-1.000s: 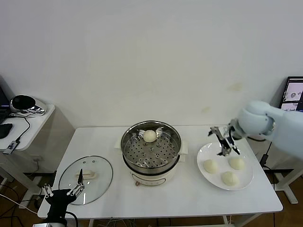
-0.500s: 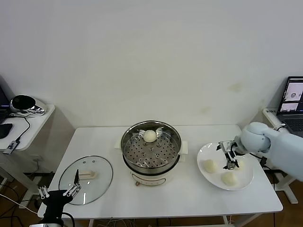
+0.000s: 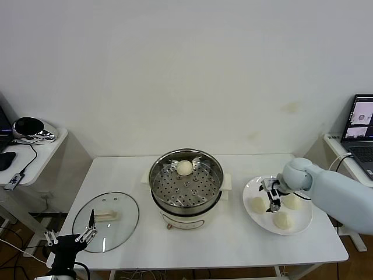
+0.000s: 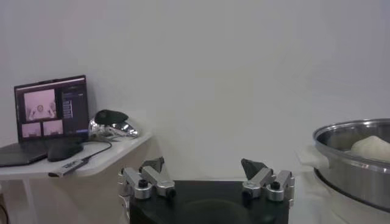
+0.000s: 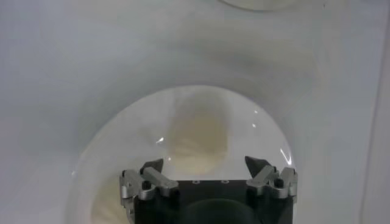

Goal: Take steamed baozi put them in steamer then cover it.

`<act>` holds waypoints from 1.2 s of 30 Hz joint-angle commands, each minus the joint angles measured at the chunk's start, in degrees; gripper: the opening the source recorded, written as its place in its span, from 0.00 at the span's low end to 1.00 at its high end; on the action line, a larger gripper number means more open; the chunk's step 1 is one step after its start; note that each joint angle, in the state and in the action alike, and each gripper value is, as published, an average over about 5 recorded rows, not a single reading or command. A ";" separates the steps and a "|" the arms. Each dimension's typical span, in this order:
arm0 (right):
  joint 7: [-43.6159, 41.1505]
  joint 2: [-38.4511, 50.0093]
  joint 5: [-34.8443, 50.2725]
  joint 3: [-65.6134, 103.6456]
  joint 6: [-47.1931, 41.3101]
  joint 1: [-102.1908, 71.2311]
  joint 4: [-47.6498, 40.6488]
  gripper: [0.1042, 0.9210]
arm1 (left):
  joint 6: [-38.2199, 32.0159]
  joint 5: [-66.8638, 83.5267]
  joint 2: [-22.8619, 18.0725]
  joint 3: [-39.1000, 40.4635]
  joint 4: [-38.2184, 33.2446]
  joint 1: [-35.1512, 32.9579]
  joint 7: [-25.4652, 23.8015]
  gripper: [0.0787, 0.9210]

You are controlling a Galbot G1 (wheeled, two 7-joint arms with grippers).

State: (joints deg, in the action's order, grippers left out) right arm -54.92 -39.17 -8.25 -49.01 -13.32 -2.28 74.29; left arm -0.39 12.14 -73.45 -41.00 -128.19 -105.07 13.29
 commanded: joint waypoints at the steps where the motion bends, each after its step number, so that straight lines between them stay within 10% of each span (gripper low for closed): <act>1: -0.36 -3.19 -1.27 2.41 0.91 -2.69 -3.82 0.88 | -0.02 0.01 -0.01 -0.08 0.01 -0.08 0.04 0.88; 18: -1.85 -1.72 -1.88 3.20 0.81 -2.45 -2.64 0.59 | -0.09 -0.04 -0.19 0.06 -0.68 -0.37 0.06 0.88; 36: -3.11 9.53 17.87 -15.59 -7.08 33.59 14.90 0.58 | 0.30 0.49 0.95 0.79 -1.45 -0.22 0.00 0.88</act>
State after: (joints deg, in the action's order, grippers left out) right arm -58.03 -33.09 -1.48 -53.29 -16.33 10.78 81.15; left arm -0.35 12.28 -72.80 -40.35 -129.36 -105.35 13.31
